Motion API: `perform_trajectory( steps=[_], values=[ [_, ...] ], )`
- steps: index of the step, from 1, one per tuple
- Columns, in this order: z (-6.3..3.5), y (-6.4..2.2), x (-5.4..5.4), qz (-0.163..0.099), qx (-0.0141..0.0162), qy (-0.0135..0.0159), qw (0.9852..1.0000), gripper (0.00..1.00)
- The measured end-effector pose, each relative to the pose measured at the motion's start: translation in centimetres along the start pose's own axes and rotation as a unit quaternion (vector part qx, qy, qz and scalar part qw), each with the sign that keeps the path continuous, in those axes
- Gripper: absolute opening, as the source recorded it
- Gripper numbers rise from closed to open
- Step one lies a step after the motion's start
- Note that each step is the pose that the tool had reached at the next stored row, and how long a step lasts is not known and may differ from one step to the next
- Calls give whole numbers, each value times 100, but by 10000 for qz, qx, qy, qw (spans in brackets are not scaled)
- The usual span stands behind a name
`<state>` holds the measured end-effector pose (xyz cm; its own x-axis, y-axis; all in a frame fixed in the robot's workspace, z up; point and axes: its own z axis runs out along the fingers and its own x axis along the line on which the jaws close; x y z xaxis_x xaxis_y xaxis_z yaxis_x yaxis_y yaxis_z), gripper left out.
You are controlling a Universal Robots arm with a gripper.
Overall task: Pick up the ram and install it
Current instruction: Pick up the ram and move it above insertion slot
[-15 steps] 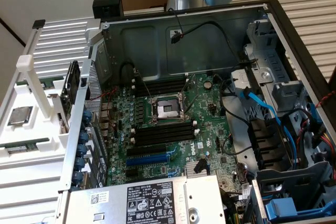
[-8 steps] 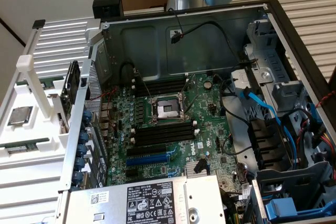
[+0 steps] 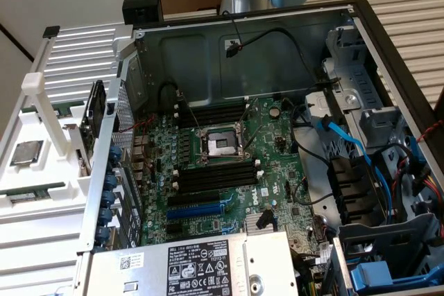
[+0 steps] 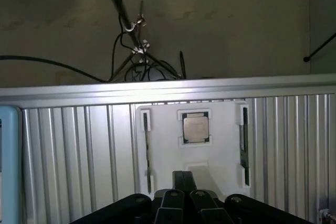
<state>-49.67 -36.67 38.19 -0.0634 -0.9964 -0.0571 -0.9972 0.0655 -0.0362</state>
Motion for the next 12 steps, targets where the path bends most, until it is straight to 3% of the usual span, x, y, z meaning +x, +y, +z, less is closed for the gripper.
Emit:
perform_trajectory(
  steps=[12],
  values=[
    [238, 15, 17, 1, 0, 0, 10000, 10]
  ],
)
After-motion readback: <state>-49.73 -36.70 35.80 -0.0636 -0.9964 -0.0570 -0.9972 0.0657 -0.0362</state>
